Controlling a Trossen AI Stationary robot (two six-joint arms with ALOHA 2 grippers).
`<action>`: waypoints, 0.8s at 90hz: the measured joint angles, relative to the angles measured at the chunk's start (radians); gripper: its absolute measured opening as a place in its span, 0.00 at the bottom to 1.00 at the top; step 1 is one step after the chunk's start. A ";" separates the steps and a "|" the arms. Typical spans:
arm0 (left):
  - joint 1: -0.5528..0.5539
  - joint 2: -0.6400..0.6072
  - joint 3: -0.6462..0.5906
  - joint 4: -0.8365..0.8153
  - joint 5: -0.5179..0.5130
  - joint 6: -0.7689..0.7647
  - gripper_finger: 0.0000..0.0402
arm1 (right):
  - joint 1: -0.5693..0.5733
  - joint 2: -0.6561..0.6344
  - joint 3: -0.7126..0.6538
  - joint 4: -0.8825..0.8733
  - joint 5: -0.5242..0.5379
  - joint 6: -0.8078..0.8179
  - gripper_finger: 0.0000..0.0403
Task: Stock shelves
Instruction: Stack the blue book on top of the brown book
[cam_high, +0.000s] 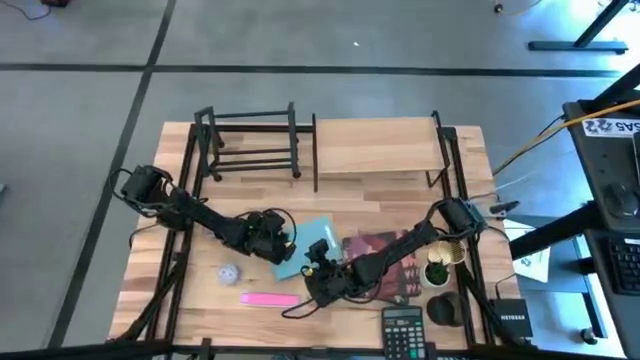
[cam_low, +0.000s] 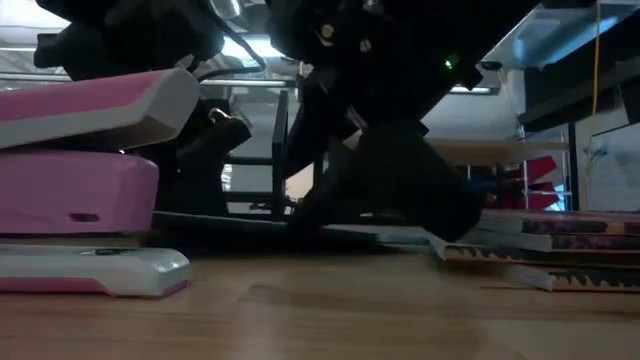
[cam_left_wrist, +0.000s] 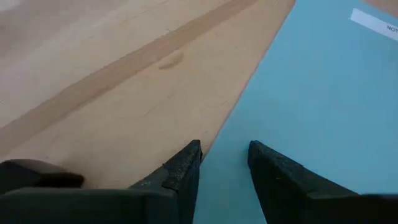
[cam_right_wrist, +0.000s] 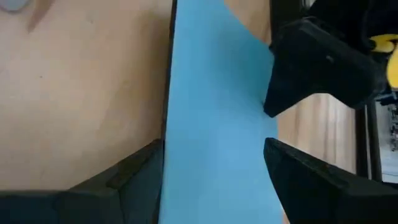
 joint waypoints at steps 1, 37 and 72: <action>-0.001 0.000 0.000 0.000 0.000 0.000 0.30 | 0.000 0.000 0.000 0.000 0.006 0.004 0.64; -0.021 0.002 0.002 0.043 0.048 -0.017 0.30 | -0.028 0.001 0.005 0.014 0.029 0.174 0.64; -0.029 0.003 0.002 0.070 0.063 0.020 0.30 | -0.036 0.003 0.004 -0.104 -0.082 0.105 0.48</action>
